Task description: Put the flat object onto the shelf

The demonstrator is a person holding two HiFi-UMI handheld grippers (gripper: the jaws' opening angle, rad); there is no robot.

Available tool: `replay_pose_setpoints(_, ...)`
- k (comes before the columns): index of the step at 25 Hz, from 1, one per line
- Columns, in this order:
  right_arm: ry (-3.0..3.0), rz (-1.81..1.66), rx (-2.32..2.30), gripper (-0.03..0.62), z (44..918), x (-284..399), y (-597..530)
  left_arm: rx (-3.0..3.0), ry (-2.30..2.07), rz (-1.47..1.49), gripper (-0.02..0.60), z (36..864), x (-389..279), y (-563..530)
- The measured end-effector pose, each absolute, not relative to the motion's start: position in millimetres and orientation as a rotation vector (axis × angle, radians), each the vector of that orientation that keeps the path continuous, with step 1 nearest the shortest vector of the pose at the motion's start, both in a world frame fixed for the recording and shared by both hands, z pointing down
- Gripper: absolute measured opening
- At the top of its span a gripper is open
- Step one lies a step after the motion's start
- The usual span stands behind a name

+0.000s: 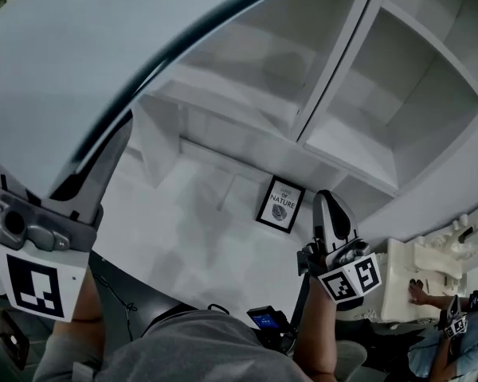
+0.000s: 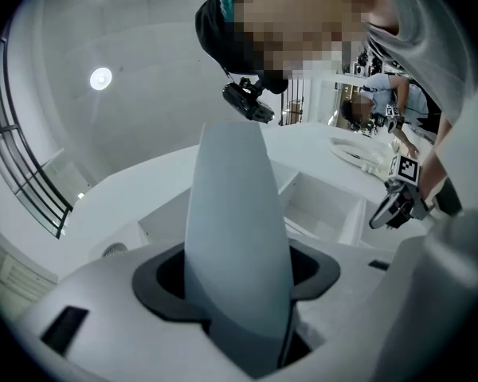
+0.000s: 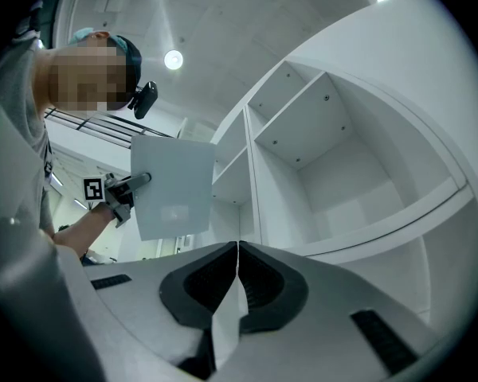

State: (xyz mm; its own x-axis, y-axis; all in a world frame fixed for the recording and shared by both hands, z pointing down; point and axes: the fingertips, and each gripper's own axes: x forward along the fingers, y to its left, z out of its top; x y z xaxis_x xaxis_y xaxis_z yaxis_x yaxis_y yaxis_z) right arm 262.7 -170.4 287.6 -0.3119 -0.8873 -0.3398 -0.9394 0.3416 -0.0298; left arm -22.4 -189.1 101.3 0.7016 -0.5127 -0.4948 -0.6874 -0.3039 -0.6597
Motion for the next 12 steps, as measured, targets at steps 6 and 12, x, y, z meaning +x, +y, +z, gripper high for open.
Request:
replay_pose_setpoints(6,2.323,0.271,-1.614,0.028,280.1,262.1,-170.0,-1.906,0.887,0.251,0.268,77.9,-16.0,-177.3)
replay_pose_setpoints(12,2.338,0.34,-1.584,0.028,258.8,257.2,-171.9,-1.855,0.875,0.268,0.268,57.3,-13.7,-171.8)
